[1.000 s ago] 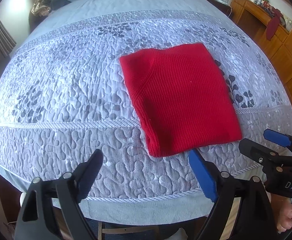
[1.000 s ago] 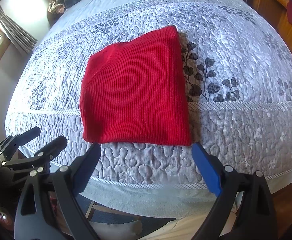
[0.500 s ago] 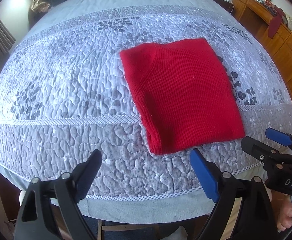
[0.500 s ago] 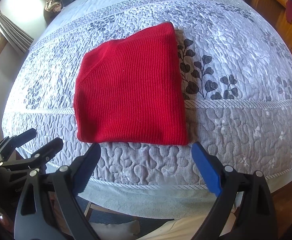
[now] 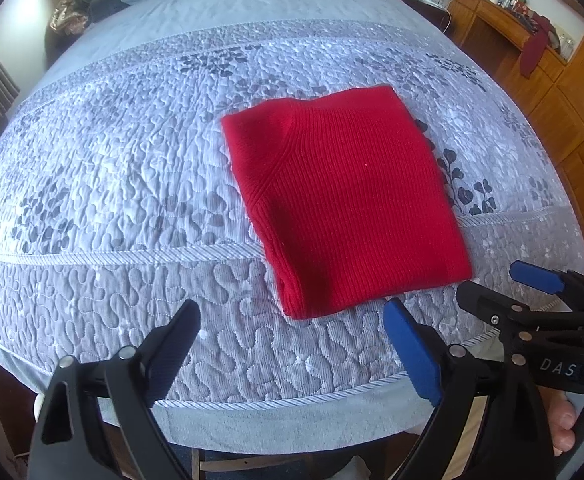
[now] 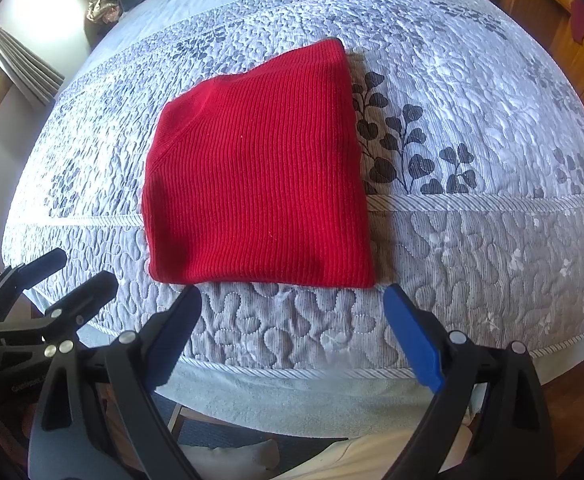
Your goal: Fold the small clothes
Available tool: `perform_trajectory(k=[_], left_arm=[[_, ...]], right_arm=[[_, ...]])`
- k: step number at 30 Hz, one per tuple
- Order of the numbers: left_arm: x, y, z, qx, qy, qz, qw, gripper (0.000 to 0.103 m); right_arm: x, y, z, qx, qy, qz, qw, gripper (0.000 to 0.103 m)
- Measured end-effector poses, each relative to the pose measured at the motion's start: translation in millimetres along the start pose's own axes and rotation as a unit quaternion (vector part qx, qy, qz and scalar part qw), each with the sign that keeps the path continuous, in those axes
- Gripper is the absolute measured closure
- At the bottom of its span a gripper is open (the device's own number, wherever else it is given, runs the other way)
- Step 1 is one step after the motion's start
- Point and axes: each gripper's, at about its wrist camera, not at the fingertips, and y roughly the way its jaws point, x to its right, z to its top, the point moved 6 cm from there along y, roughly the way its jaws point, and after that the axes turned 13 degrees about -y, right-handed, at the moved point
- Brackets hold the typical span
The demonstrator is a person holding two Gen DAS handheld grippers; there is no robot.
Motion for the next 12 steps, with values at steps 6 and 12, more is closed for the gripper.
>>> perform_trajectory(k=[6, 12], left_arm=[[-1.4, 2.3, 1.5, -0.003, -0.006, 0.005, 1.0, 0.008], [-1.5, 1.2, 3.0, 0.004, -0.002, 0.015, 0.9999, 0.008]], right_arm=[[1.2, -0.2, 1.4, 0.001, 0.0, 0.0, 1.0, 0.011], [1.9, 0.4, 2.2, 0.0, 0.001, 0.001, 1.0, 0.011]])
